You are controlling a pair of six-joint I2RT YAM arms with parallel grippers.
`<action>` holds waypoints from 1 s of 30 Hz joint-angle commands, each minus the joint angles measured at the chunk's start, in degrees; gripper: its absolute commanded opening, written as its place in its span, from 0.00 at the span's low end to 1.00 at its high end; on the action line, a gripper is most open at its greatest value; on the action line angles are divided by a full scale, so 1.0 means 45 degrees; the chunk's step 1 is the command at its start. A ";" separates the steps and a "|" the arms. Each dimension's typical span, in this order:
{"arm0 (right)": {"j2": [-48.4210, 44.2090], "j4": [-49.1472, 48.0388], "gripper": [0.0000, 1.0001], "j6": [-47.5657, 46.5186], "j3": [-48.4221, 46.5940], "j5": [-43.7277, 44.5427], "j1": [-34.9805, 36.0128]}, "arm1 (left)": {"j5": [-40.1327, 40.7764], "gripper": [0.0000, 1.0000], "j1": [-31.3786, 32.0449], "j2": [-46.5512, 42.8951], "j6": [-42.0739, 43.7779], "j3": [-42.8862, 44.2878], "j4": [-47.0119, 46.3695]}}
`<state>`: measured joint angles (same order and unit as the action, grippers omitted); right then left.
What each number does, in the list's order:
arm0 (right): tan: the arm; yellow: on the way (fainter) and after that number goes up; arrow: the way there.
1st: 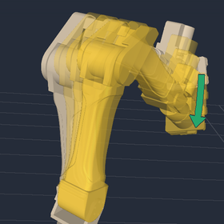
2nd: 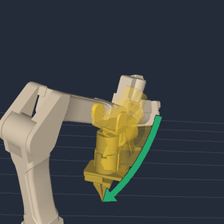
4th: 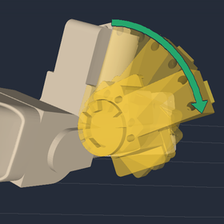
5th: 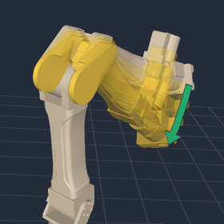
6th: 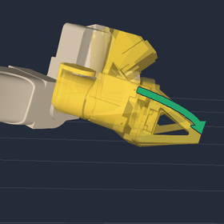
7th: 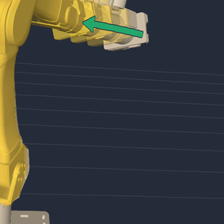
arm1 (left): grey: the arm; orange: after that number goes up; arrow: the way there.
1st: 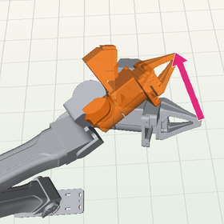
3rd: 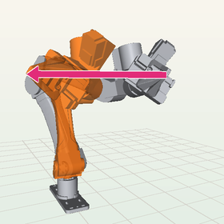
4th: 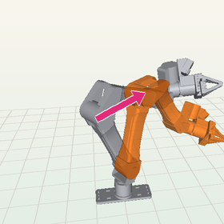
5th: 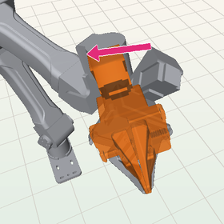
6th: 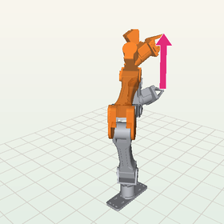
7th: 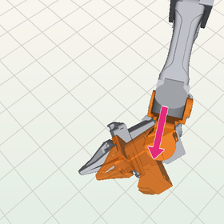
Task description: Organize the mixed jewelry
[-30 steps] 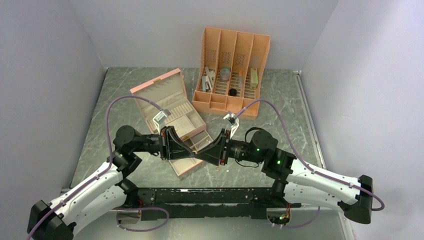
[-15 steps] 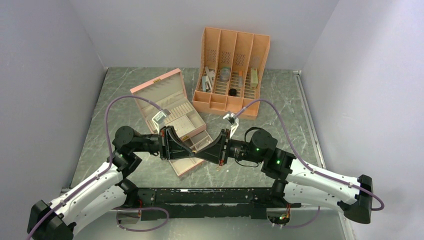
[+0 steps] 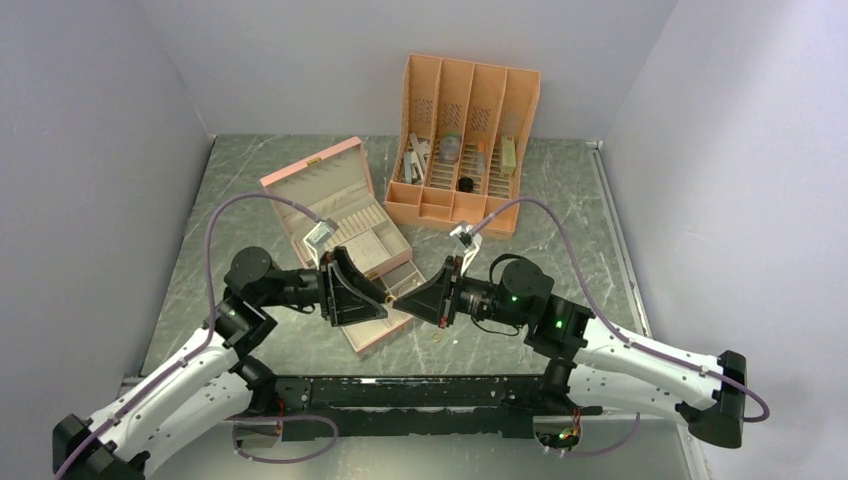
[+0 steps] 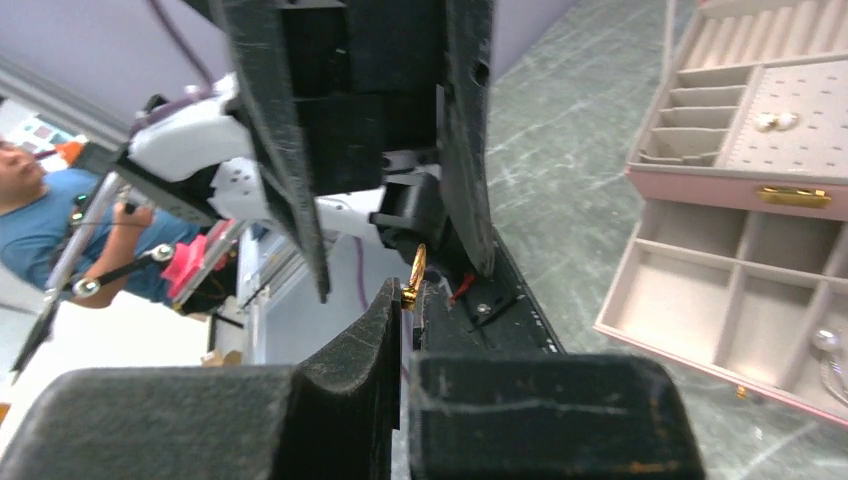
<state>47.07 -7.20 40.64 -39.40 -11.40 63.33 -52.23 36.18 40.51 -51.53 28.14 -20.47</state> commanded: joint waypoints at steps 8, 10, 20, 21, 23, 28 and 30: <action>0.1558 0.3108 0.00 -0.1453 -0.2605 0.2500 -0.0070 | 0.5070 0.76 0.0006 -0.1302 0.5213 0.3492 0.8076; 0.2241 0.3928 0.00 -0.1720 -0.3333 0.3319 -0.0084 | 0.5797 0.78 0.0006 -0.1467 0.5634 0.3855 0.8944; 0.6610 0.5886 0.00 -0.3494 -0.7297 0.4799 -0.0382 | 0.8335 0.78 0.0004 -0.2532 0.6598 0.4749 1.0616; 0.6979 0.5910 0.00 -0.3706 -0.7602 0.4799 -0.0443 | 0.8614 0.78 0.0008 -0.2713 0.6630 0.4746 1.0683; 0.7806 0.5967 0.00 -0.4121 -0.8176 0.4677 -0.0619 | 0.9308 0.78 0.0006 -0.3091 0.6679 0.4642 1.0796; 0.9792 0.6084 0.00 -0.5011 -0.9601 0.4316 -0.1096 | 1.0010 0.78 0.0005 -0.3657 0.6894 0.4134 1.0538; 1.0544 0.6035 0.00 -0.5343 -1.0180 0.3993 -0.1407 | 1.0254 0.78 0.0006 -0.3810 0.6990 0.3921 1.0413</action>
<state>89.78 18.85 21.61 -80.51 8.16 59.20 -10.85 36.18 24.62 -22.11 47.37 26.46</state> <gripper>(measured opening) 0.029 0.785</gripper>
